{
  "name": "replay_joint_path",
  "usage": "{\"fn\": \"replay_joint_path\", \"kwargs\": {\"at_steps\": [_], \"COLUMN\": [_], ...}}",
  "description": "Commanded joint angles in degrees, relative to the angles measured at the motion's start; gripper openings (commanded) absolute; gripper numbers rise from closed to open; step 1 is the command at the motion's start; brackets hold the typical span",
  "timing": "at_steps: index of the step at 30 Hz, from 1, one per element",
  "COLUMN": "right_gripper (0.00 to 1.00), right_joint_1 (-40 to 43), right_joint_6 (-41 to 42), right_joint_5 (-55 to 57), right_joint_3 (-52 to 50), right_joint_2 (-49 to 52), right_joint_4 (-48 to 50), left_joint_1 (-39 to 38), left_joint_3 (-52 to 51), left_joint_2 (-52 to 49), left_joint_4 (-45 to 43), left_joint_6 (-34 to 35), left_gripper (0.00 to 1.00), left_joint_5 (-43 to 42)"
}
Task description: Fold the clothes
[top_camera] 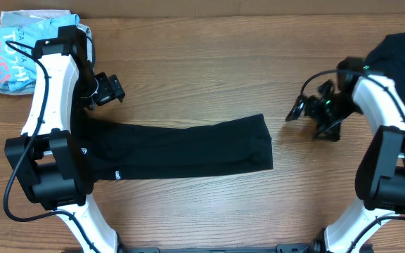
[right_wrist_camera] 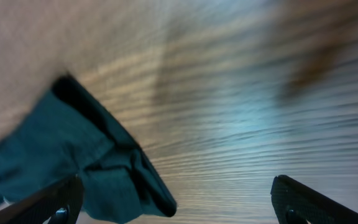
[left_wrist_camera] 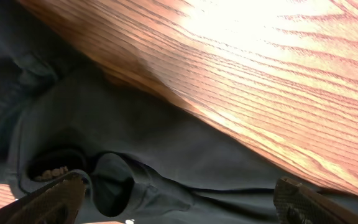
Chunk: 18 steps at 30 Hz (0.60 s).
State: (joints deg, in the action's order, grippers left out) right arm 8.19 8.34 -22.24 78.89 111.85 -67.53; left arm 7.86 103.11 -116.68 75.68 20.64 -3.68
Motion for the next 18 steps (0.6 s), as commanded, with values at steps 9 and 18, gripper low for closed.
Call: {"fn": "replay_joint_path", "kwargs": {"at_steps": [9,18], "right_gripper": [1.00,0.66], "right_joint_1": [-8.3,-14.6], "right_joint_6": [-3.8,-3.7], "right_joint_5": [-8.5,-11.6], "right_joint_3": [-10.4,-16.3], "right_joint_2": [-0.3,-0.3], "right_joint_4": [5.6,10.8], "left_joint_1": [-0.9,-2.7], "left_joint_3": [0.9,0.9], "left_joint_2": [-0.3,-0.3], "left_joint_4": [0.6,0.5], "left_joint_6": [-0.5,-0.5], "left_gripper": [1.00,1.00], "left_joint_5": [-1.9,-1.9]}}
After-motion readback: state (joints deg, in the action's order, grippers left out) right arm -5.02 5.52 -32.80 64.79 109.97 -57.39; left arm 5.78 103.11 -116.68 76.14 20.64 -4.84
